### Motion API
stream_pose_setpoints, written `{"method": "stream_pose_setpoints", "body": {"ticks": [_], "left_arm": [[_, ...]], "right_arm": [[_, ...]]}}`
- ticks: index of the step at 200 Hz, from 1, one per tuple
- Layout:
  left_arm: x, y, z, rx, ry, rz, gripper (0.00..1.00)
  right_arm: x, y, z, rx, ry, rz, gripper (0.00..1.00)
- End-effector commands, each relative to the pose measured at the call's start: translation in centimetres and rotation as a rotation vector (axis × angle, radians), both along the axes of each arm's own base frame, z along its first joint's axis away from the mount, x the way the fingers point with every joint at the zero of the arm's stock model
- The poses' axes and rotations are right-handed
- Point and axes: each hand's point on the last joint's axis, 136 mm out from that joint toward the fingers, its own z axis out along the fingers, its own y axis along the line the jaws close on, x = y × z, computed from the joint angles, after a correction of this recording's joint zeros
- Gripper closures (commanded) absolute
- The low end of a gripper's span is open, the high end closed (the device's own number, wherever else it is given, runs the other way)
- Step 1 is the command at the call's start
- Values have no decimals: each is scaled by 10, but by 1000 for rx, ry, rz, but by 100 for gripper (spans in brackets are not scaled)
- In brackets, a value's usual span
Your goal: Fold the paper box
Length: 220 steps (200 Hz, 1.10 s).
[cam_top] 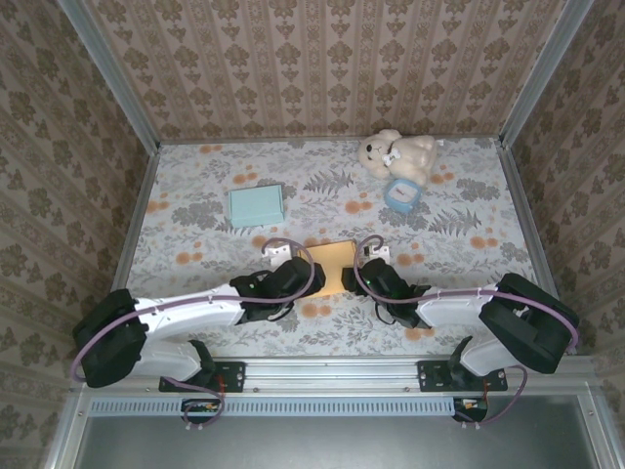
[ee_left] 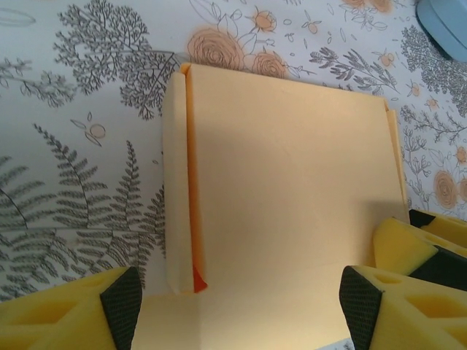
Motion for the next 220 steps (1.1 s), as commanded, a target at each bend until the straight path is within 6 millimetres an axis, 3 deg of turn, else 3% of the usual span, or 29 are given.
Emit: {"method": "stream_pose_setpoints", "body": {"ticks": [1,97,220], "left_arm": [[-8,7,-10,12,76,72,24],[-15,15,-28,33,143,141,24],[-20,-5,-28,-26,156,130,25]], "right_arm": [[-13,-2,-15,-26,60,17,35],[-16,7,-16,-14,69,30,35],[-18,22,-24,-2,79,42,35]]}}
